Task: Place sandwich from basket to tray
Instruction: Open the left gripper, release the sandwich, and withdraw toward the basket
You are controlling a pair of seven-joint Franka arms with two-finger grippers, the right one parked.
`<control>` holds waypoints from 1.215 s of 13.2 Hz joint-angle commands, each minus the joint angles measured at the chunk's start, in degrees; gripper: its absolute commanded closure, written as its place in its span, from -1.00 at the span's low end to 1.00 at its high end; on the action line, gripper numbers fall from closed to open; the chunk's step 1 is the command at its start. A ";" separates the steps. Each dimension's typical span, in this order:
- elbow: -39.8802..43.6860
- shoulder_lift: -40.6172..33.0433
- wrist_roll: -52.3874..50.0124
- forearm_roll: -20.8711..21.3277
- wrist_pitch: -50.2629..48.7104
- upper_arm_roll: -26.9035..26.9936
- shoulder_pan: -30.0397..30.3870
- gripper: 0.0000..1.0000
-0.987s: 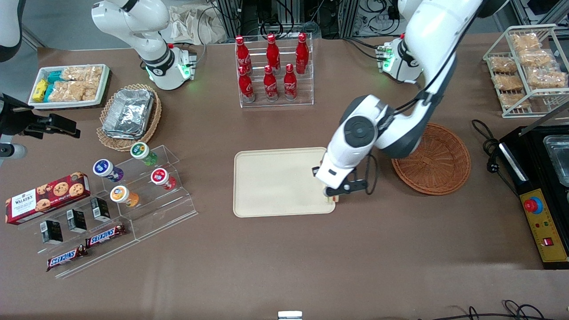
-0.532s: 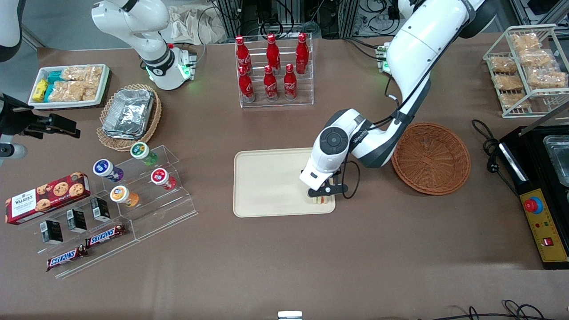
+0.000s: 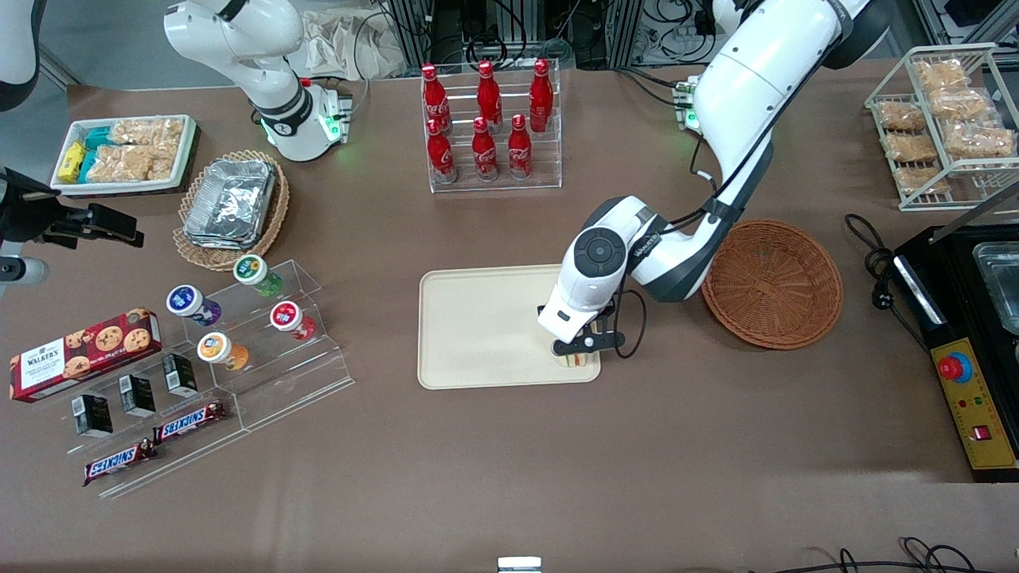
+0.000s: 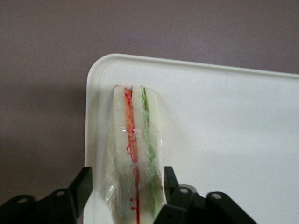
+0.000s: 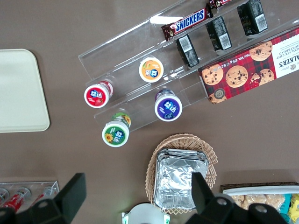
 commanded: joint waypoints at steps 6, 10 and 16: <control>0.68 -14.31 0.24 0.27 -14.41 3.38 4.54 -1.00; -0.64 -23.19 19.37 -9.10 -18.98 14.34 5.95 -1.00; -10.58 -34.10 49.43 -10.72 -19.95 21.03 11.75 -1.00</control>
